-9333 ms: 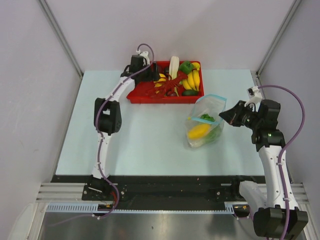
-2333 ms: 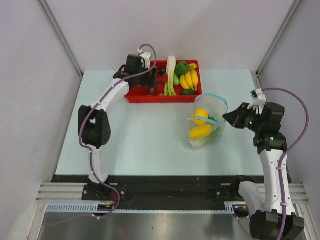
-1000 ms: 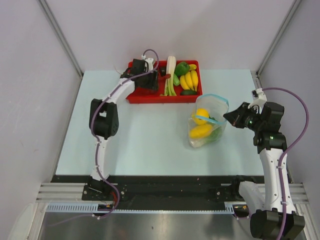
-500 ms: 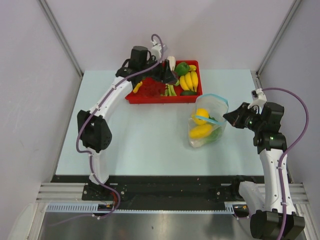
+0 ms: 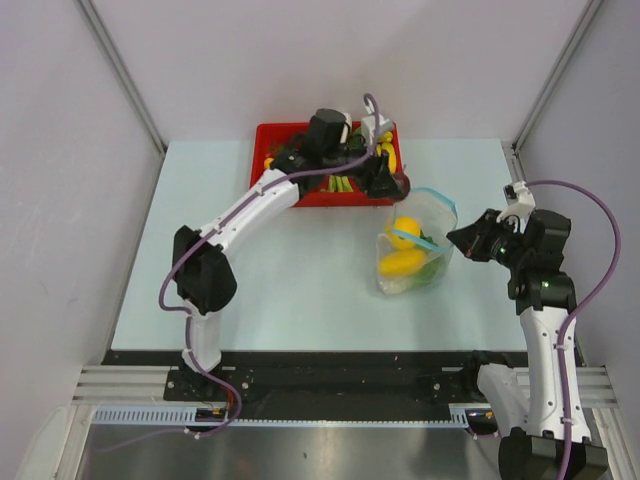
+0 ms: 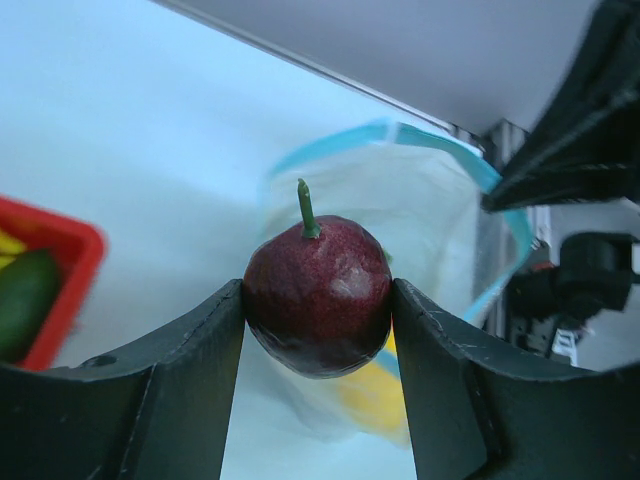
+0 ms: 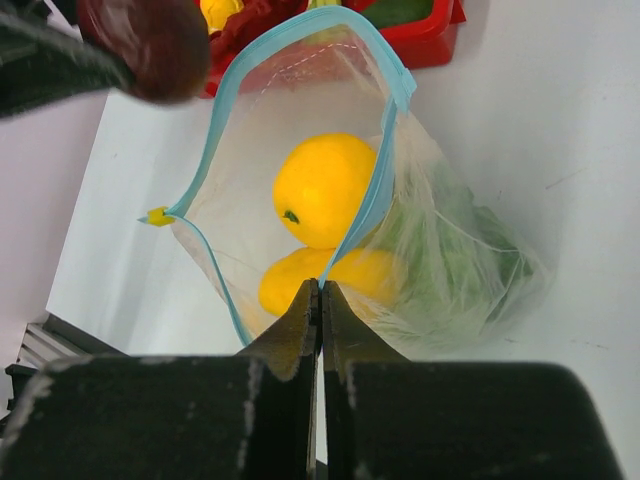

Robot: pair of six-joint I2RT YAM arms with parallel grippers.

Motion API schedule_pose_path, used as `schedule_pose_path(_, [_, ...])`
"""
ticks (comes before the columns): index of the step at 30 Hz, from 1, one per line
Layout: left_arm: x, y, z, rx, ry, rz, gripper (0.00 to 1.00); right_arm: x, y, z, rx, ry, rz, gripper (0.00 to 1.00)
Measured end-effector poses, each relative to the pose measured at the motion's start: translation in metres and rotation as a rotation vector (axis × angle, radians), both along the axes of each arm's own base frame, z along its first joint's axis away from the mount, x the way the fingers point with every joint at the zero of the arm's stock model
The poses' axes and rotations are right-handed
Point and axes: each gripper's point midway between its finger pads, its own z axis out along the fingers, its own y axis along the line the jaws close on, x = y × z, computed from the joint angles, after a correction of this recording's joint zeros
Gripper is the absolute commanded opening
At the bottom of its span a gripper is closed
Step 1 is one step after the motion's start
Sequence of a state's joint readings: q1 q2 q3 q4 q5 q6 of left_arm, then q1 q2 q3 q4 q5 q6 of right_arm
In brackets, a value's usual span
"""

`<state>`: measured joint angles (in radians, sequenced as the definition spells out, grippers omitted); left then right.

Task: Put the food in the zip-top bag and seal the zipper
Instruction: Place the fake fruit in the zipper food storage bag.

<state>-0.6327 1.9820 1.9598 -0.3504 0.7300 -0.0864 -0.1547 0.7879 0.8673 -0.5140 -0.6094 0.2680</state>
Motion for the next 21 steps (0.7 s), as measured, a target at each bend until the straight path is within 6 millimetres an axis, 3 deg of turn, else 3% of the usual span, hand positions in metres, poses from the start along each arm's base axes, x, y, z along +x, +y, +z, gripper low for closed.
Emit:
schedule_pose_path(4, [-0.045, -0.027, -0.010, 0.016, -0.025, -0.134, 0.69, -0.004, 0.000, 0.002, -0.001, -0.004, 0.000, 0.00])
schedule_pose_path(8, [-0.079, -0.044, -0.022, 0.048, -0.063, -0.228, 0.99, -0.007, 0.000, 0.002, -0.007, -0.006, 0.000, 0.00])
schedule_pose_path(11, [-0.094, -0.052, -0.027, 0.081, -0.080, -0.255, 1.00, -0.010, 0.000, 0.000, -0.014, -0.004, 0.002, 0.00])
schedule_pose_path(13, [-0.092, -0.055, -0.024, 0.083, -0.090, -0.244, 1.00, -0.012, -0.001, 0.000, -0.021, -0.004, -0.001, 0.00])
schedule_pose_path(15, [-0.077, -0.053, -0.016, 0.067, -0.097, -0.195, 0.99, -0.015, -0.003, -0.001, -0.029, -0.005, -0.005, 0.00])
schedule_pose_path(17, [-0.044, -0.045, -0.005, 0.041, -0.100, -0.093, 0.96, -0.018, -0.005, -0.001, -0.035, -0.002, -0.011, 0.00])
schedule_pose_path(21, [0.058, -0.016, 0.015, -0.009, -0.126, 0.173, 0.94, -0.022, -0.008, -0.003, -0.042, 0.003, -0.021, 0.00])
